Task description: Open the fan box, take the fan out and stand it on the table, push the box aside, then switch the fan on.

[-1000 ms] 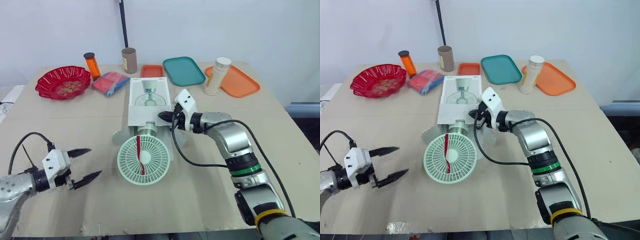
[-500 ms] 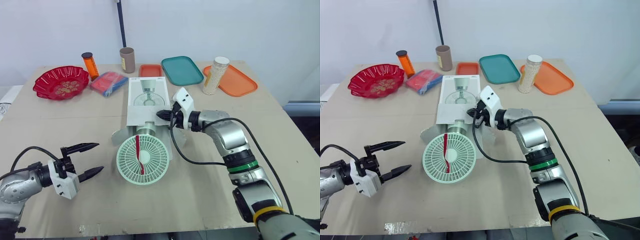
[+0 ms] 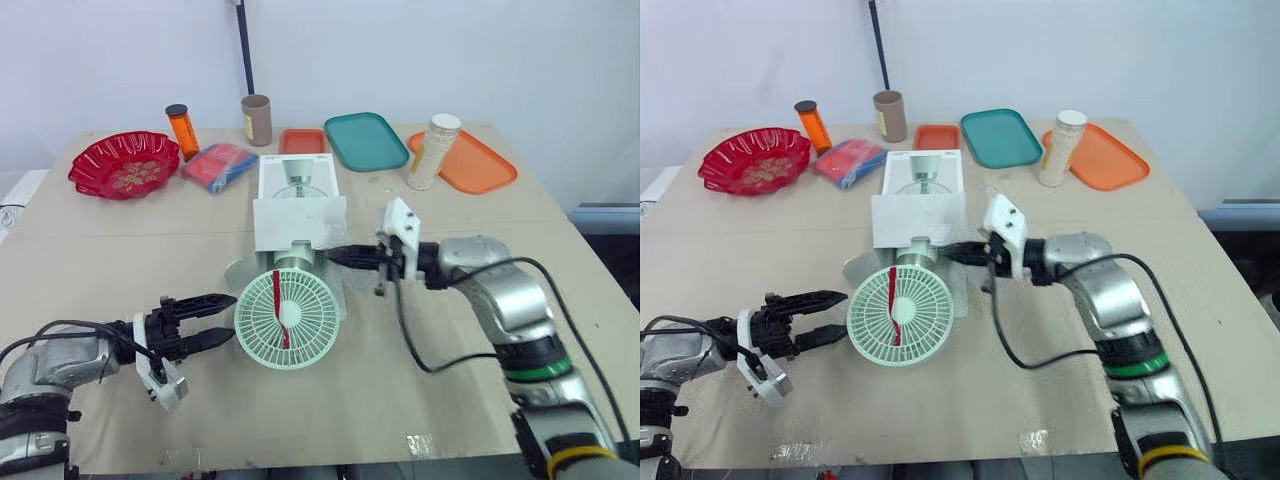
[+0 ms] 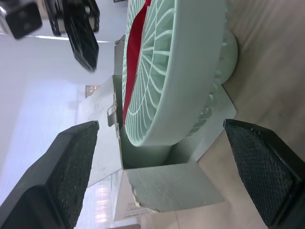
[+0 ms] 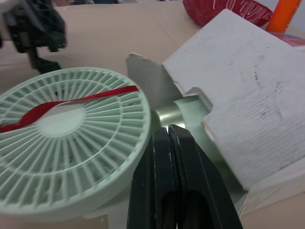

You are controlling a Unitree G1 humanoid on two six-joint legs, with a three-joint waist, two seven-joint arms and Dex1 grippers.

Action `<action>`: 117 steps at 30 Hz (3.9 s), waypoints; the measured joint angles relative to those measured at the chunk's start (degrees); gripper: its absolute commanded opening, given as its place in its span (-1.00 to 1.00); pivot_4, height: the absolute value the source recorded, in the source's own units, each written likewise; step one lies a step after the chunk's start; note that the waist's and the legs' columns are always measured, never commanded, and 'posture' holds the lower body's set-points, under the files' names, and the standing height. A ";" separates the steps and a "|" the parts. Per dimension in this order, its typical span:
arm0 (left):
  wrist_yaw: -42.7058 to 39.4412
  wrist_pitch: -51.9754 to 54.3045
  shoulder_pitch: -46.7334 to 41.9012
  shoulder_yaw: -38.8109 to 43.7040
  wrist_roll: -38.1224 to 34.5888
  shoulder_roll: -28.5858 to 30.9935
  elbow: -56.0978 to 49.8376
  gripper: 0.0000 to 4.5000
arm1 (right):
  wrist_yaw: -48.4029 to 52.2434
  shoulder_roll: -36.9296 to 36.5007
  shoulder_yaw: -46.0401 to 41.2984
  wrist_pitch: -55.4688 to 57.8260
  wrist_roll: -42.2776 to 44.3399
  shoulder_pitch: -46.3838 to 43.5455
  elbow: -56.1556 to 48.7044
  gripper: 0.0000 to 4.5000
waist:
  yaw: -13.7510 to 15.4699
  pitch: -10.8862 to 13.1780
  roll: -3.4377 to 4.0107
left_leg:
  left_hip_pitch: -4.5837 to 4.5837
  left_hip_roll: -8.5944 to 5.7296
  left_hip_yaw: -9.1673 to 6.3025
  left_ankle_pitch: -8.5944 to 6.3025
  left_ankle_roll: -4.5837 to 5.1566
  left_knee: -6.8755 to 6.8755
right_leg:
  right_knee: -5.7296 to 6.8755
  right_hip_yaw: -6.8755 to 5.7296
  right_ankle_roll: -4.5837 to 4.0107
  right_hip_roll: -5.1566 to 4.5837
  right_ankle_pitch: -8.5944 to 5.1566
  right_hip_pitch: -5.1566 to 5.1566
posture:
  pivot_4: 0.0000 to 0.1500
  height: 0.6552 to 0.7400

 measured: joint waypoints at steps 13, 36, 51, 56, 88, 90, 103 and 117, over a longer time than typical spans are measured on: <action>56.97 18.41 -2.33 -22.53 37.57 12.56 -6.47 0.99 | 0.35 -8.08 -6.68 3.26 7.68 9.13 -10.68 -1.00 | 0.00 -0.02 -0.04 | 0.11 0.01 0.13 -0.01 0.03 -0.01 | 0.10 -0.02 0.03 -0.06 0.03 0.03 | 1.00 1.00; 67.17 31.40 -10.93 -43.81 31.42 17.31 -8.52 0.99 | -1.01 -9.11 -5.74 1.99 5.89 12.40 -11.31 -1.00 | 0.62 -0.05 -0.10 | 0.10 -0.03 0.20 -0.01 0.04 0.06 | 0.19 0.00 0.03 -0.07 0.03 0.03 | 1.00 1.00; 69.82 35.88 -11.07 -50.24 30.94 16.34 -6.83 -0.15 | -1.70 -9.23 -5.74 1.99 5.93 13.03 -11.78 -1.00 | 0.71 -0.10 -0.19 | 0.11 -0.06 0.19 -0.01 0.04 0.14 | 0.32 0.02 0.03 -0.08 0.03 0.03 | 1.00 1.00; 70.30 35.73 -11.42 -51.57 30.08 16.41 -6.20 -0.15 | -1.85 -9.23 -5.58 1.95 5.83 13.03 -11.78 -1.00 | 0.79 -0.15 -0.26 | 0.11 -0.07 0.20 -0.01 0.04 0.19 | 0.38 0.02 0.04 -0.08 0.03 0.03 | 1.00 1.00; -9.48 48.19 7.11 -46.10 -86.89 40.02 -42.10 -0.15 | -1.28 -6.25 1.00 -2.84 1.54 10.72 -6.95 -1.00 | 0.67 -0.37 -0.35 | 0.27 0.21 0.37 -0.25 0.45 0.61 | 0.34 0.17 0.02 0.20 0.01 0.27 | 1.00 1.00; -12.90 51.46 7.76 -43.03 -89.32 39.00 -42.78 -0.15 | -1.30 -6.24 1.01 -3.03 1.40 10.54 -6.56 -1.00 | 0.54 -0.37 -0.35 | 0.27 0.25 0.37 -0.29 0.52 0.65 | 0.32 0.19 0.02 0.27 0.01 0.28 | 1.00 1.00; -24.76 76.36 18.14 -20.99 -100.29 31.90 -49.47 -0.15 | -0.81 -5.06 1.61 -3.60 1.33 8.88 -4.71 -1.00 | -0.11 -0.33 -0.29 | 0.28 0.45 0.44 -0.50 0.89 0.81 | 0.30 0.30 -0.04 0.50 -0.02 0.29 | 1.00 1.00; -22.56 100.70 27.63 0.26 -107.19 22.26 -60.01 -0.15 | 2.56 -2.57 4.79 -6.37 0.22 3.29 1.57 -1.00 | -0.33 -0.23 -0.15 | 0.28 0.48 0.48 -0.56 0.99 0.82 | 0.31 0.35 -0.10 0.53 -0.04 0.25 | 1.00 1.00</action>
